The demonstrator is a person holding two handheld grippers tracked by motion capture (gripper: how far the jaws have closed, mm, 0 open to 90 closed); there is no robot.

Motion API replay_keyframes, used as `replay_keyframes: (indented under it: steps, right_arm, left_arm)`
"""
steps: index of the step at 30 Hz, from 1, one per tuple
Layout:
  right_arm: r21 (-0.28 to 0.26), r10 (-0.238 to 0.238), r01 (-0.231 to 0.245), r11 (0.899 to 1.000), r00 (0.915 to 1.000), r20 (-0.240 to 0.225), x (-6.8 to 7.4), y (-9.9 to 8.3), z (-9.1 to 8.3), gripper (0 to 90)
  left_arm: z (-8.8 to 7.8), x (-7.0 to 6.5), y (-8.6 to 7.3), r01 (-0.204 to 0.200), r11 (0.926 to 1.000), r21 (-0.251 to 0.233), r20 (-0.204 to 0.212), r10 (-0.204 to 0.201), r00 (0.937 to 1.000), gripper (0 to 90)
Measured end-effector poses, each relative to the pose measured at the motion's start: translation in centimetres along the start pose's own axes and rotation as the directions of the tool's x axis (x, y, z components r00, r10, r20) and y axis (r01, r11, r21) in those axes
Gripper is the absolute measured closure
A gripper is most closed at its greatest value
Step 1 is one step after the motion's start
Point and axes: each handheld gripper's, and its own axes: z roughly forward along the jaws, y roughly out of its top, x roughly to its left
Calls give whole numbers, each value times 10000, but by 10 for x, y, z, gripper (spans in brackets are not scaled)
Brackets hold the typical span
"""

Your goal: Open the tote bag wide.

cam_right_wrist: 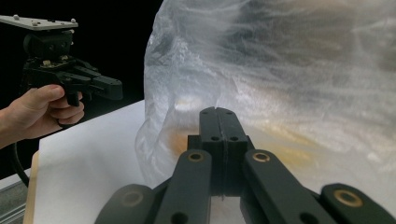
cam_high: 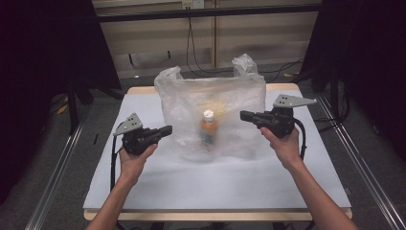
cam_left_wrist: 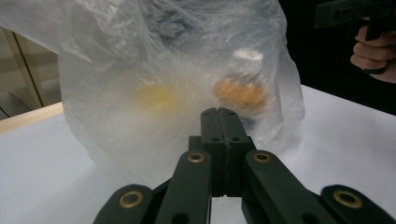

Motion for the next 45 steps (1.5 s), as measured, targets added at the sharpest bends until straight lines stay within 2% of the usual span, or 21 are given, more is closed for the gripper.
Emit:
replay_keyframes:
  steps: [3,5,6,7,8,11,14,16,18,20,22,23,24,27,29,34,37,38,40,43,45]
  right_arm:
    - [23,-94,94,10000,10000,-5,-1,8,4,900]
    - [64,-125,125,9999,9999,-32,-2,12,7,900]
    - [67,-139,139,9999,9999,-30,-2,15,9,900]
    - [17,-169,169,9999,9999,-21,-3,17,10,900]
    - [-60,-148,148,9999,9999,-71,-4,20,12,900]
    - [-99,-207,206,9997,9998,-51,-4,30,17,900]
    - [-223,-150,148,9996,9998,-91,-4,43,21,900]
    - [-115,-267,266,9996,9996,-32,-4,50,24,900]
    - [-158,-203,200,9997,9997,-150,-6,57,29,900]
    - [-70,-173,172,9998,9997,-181,-7,61,34,900]
    - [-144,-218,215,9997,9996,-194,-7,66,37,900]
    - [-209,-216,211,9996,9995,-210,-7,68,38,900]
    - [-198,-224,220,9996,9996,-175,-7,70,39,900]
    - [-152,-304,304,9994,9995,-9,-9,79,42,900]
    - [-179,-377,379,9991,9992,87,-10,86,43,900]
    - [-71,-322,325,9994,9987,398,-16,101,49,900]
    - [131,-248,240,9996,9980,585,-21,108,55,900]
    - [217,-248,235,9995,9978,612,-22,111,58,900]
    - [468,-406,370,9982,9962,768,-22,116,63,900]
    - [932,-590,493,9944,9927,1049,-25,122,72,900]
    - [989,-382,277,9947,9936,1061,-29,124,77,900]
  left_arm:
    - [3,2,9,-98,9999,-135,218,101,9997,900]
    - [5,1,15,-130,9998,-160,126,132,9998,900]
    - [6,2,16,-125,9995,-273,281,133,9995,900]
    - [9,3,19,-125,9997,-220,241,130,9996,900]
    - [11,4,21,-40,9995,-307,385,52,9992,900]
    - [17,7,29,-42,9996,-271,307,50,9995,900]
    - [21,10,38,254,9977,-622,567,-219,9982,900]
    - [23,10,45,102,9985,-531,408,-81,9991,900]
    - [26,12,48,316,9968,-741,715,-263,9971,900]
    - [30,11,53,-11,9984,-565,549,42,9985,900]
    - [32,11,55,82,9978,-652,690,-37,9976,900]
    - [34,11,57,-36,9984,-568,603,71,9982,900]
    - [36,12,59,-195,9988,-454,524,219,9984,900]
    - [39,15,68,-63,9979,-644,535,98,9985,900]
    - [40,18,75,-261,9979,-595,339,281,9990,900]
    - [44,27,97,-209,9972,-719,148,220,9996,900]
    - [49,33,109,-187,9970,-751,47,191,9998,900]
    - [50,36,113,-98,9965,-833,136,110,9998,900]
    - [53,38,120,-60,9954,-961,150,74,9999,900]
    - [62,45,133,-98,9969,-775,35,101,9999,900]
    - [68,50,137,189,9967,-790,104,-181,9998,900]
